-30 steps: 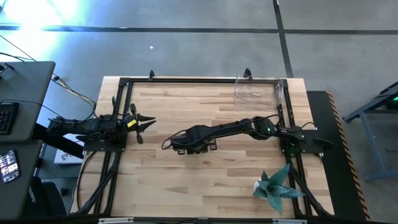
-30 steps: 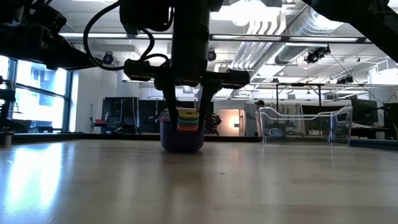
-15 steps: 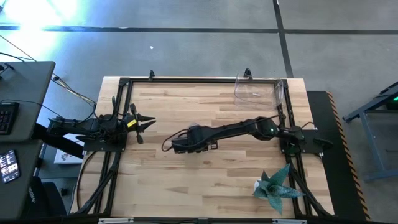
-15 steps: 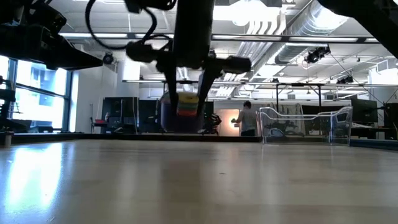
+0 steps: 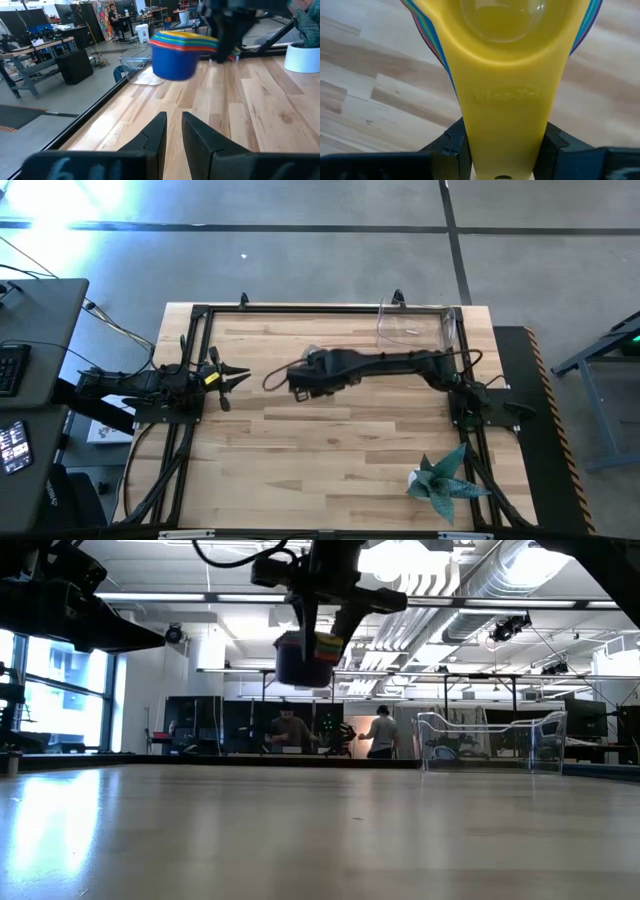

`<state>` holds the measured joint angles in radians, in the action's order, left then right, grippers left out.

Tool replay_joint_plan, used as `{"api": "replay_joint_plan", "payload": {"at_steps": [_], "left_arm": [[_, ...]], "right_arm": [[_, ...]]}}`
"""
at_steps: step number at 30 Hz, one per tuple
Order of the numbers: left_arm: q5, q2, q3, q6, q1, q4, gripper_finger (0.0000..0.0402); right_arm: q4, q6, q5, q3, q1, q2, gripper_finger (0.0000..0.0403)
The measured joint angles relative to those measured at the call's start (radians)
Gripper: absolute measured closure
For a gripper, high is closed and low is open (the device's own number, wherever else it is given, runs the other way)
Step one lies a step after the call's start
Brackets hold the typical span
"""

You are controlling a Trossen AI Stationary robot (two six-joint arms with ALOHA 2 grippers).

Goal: Nest measuring cups in basket
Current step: Put the stacked measuring cups into the transparent bin

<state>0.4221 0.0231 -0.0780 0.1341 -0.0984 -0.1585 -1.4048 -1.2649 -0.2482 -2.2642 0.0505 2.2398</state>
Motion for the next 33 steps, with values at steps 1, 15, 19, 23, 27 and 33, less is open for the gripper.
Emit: {"api": "replay_joint_plan", "payload": {"at_steps": [1,15,19,23,27,33], "left_arm": [[0.0,0.0,0.0,0.0,0.0,0.0,0.0353],[0.0,0.0,0.0,0.0,0.0,0.0,0.0353],[0.0,0.0,0.0,0.0,0.0,0.0,0.0353],[0.0,0.0,0.0,0.0,0.0,0.0,0.0353],[0.0,0.0,0.0,0.0,0.0,0.0,0.0353],[0.0,0.0,0.0,0.0,0.0,0.0,0.0353]], "right_arm": [[-0.005,0.037,-0.002,0.0,-0.011,-0.011,0.0279],[-0.122,0.502,-0.006,0.002,-0.211,-0.153,0.0279],[-0.165,0.644,0.007,0.002,-0.279,-0.175,0.0279],[-0.166,0.772,0.016,0.002,-0.35,-0.197,0.0279],[-0.165,0.898,0.033,0.01,-0.426,-0.221,0.0279],[-0.158,1.007,0.062,0.146,-0.555,-0.327,0.0279]]}}
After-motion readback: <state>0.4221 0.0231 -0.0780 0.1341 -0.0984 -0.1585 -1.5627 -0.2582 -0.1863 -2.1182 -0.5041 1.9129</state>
